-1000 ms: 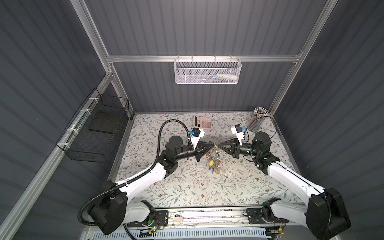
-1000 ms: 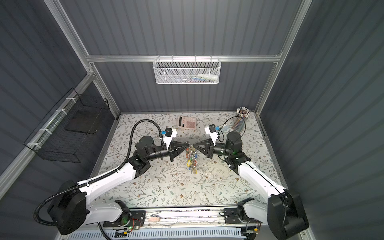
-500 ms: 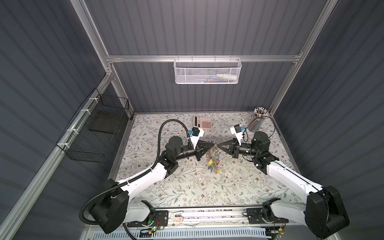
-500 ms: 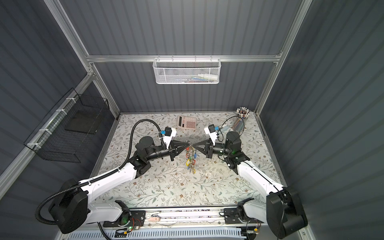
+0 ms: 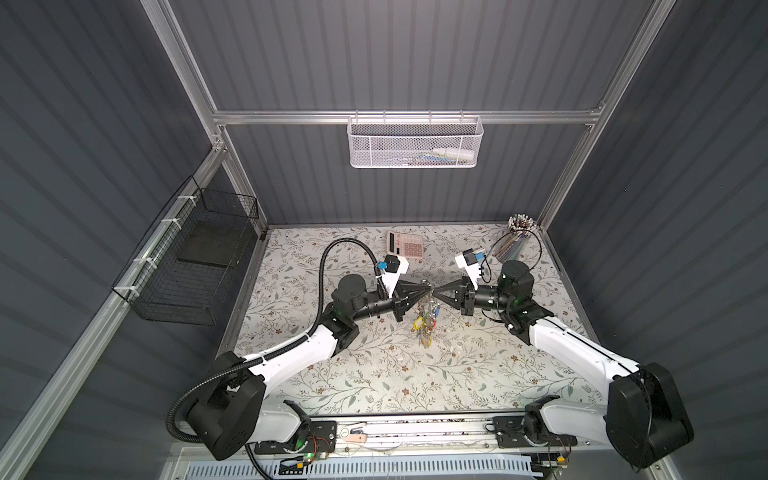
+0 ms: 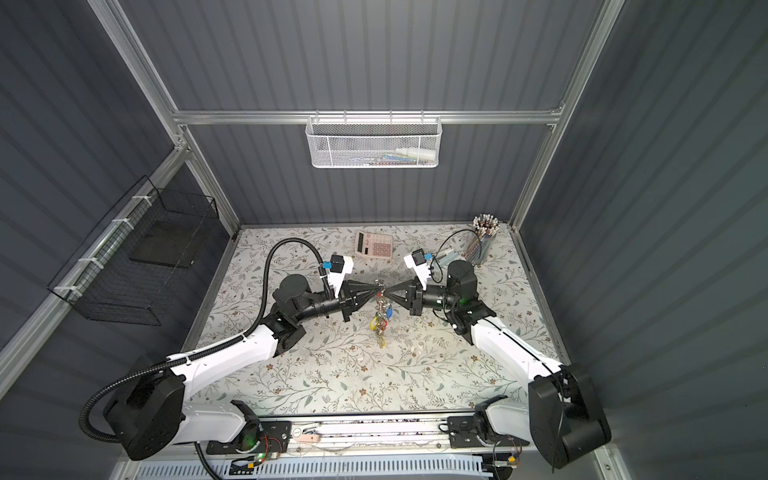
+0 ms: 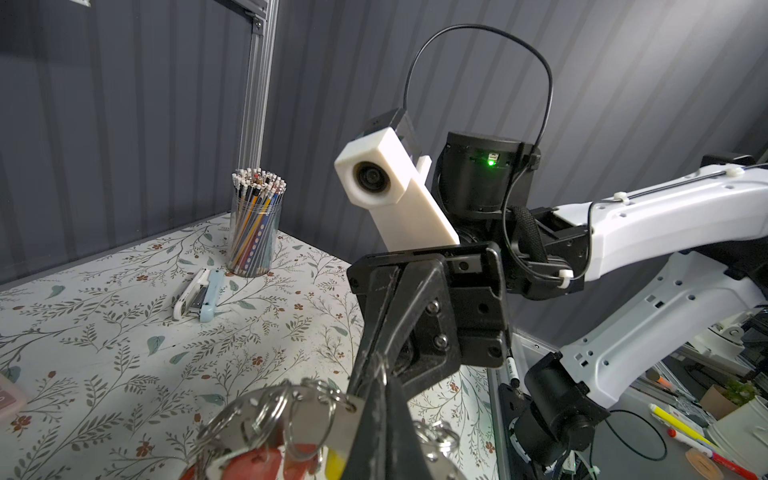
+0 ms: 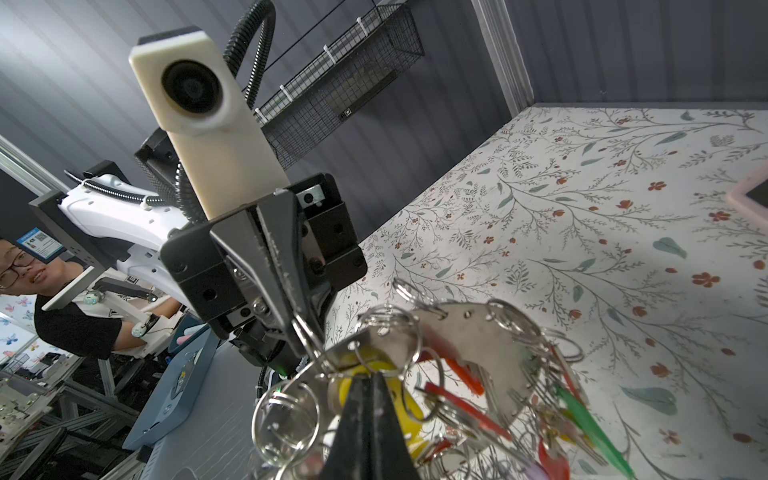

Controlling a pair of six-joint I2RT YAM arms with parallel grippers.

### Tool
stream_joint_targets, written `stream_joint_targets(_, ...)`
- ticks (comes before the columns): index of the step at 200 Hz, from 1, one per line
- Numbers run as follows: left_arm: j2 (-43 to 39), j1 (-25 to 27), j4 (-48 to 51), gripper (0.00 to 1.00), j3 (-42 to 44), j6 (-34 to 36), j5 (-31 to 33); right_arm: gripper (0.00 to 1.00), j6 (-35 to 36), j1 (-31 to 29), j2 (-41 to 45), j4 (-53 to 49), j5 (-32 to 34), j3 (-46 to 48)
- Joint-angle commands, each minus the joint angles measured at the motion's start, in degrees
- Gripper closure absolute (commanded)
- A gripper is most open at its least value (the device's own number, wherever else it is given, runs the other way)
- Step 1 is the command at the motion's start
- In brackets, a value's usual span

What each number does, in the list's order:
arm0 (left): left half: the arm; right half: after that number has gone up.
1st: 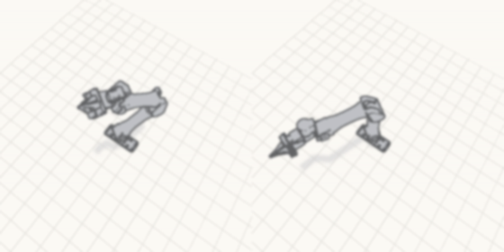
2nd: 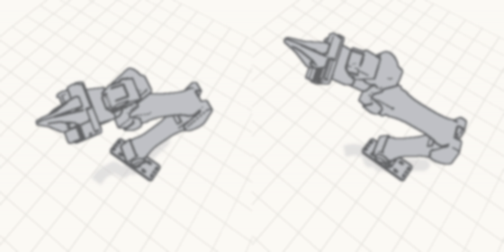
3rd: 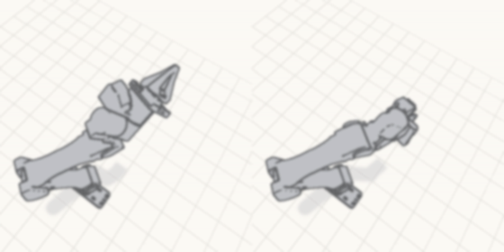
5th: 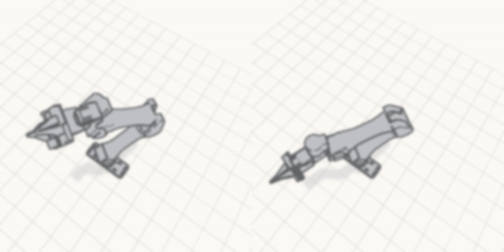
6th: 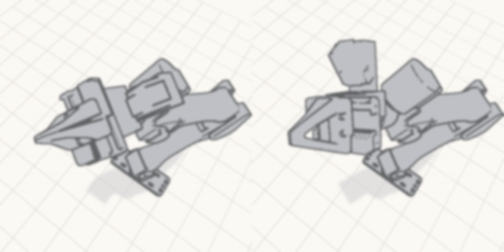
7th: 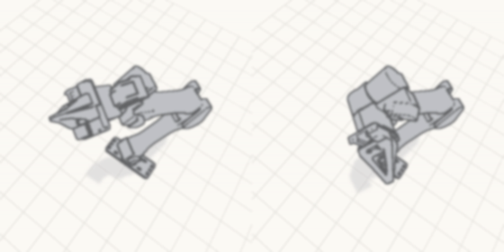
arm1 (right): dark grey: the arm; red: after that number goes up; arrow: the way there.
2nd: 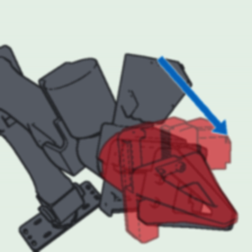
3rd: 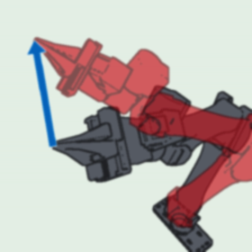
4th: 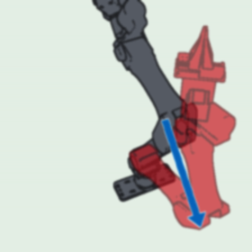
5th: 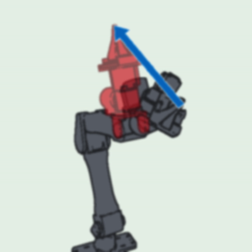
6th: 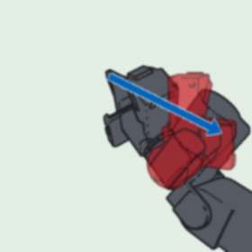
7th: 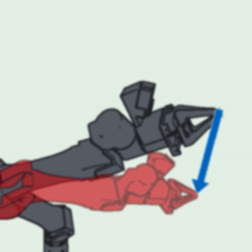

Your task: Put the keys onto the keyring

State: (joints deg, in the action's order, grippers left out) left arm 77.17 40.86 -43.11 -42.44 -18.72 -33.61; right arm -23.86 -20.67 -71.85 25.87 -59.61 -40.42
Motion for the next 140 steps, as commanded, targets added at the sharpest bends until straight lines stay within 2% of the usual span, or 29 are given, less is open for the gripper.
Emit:
stream_joint_targets(1, -0.1, 0.9, -9.1, 1.00, -0.1, -0.6, -1.2, 1.00, 1.2, -0.8, 0.1, -2.8, 0.2, -1.6)
stream_joint_targets(30, 0.8, 0.8, -9.5, 1.00, -0.2, -0.5, -1.7, 1.00, 0.8, -1.0, 0.8, -2.6, 1.0, -1.6)
stream_joint_targets(114, 1.3, 0.8, -14.3, 1.00, 3.5, -2.5, 4.5, 1.00, 1.0, -0.4, 2.4, -4.2, 3.2, -2.5)
stream_joint_targets(140, 1.1, 0.8, -16.2, 1.00, 5.5, -2.8, 6.6, 0.94, 0.1, 1.3, 3.8, -4.6, 5.2, -1.6)
